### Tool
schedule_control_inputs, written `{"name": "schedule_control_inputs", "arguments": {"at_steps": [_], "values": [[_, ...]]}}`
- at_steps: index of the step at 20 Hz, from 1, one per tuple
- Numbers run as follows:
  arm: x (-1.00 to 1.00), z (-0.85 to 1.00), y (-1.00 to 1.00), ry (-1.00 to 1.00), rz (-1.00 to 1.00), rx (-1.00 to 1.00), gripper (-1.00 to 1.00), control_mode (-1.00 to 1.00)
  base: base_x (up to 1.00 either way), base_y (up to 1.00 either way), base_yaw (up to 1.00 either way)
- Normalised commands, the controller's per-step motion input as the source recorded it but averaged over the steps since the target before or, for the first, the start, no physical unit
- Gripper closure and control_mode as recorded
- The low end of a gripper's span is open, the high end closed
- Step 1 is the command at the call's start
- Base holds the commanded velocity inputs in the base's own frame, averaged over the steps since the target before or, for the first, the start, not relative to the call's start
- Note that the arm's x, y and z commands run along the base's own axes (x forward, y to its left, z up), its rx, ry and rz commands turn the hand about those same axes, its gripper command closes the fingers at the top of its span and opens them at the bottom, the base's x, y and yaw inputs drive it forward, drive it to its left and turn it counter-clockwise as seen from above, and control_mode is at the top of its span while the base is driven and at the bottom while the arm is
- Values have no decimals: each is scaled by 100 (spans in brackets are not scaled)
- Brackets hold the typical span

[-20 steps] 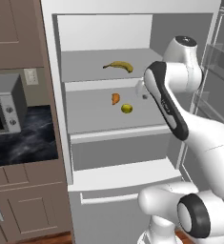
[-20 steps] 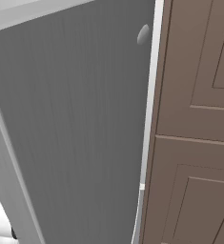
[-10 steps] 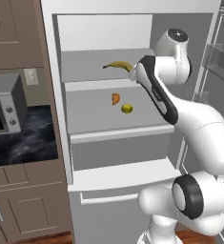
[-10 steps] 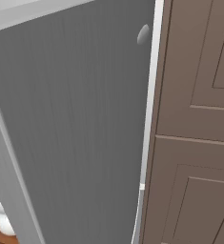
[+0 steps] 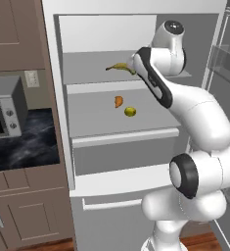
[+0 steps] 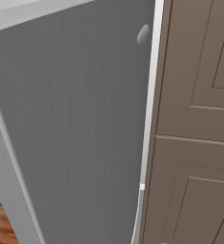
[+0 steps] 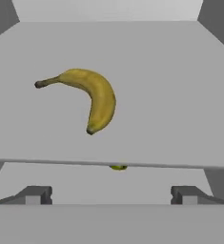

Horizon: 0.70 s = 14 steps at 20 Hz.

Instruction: Pick up the pear and banana from the fridge and place one fruit on each plate on the dining counter.

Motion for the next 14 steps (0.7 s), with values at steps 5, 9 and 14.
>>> {"name": "schedule_control_inputs", "arguments": {"at_steps": [5, 9, 14], "values": [[86, -3, 13, 3, 4, 0, -100, -100, 0, 0, 0], [88, -2, 12, 1, 6, 0, -100, -100, 0, 0, 0], [57, -2, 0, 0, 13, 0, -100, -100, 0, 0, 0]]}}
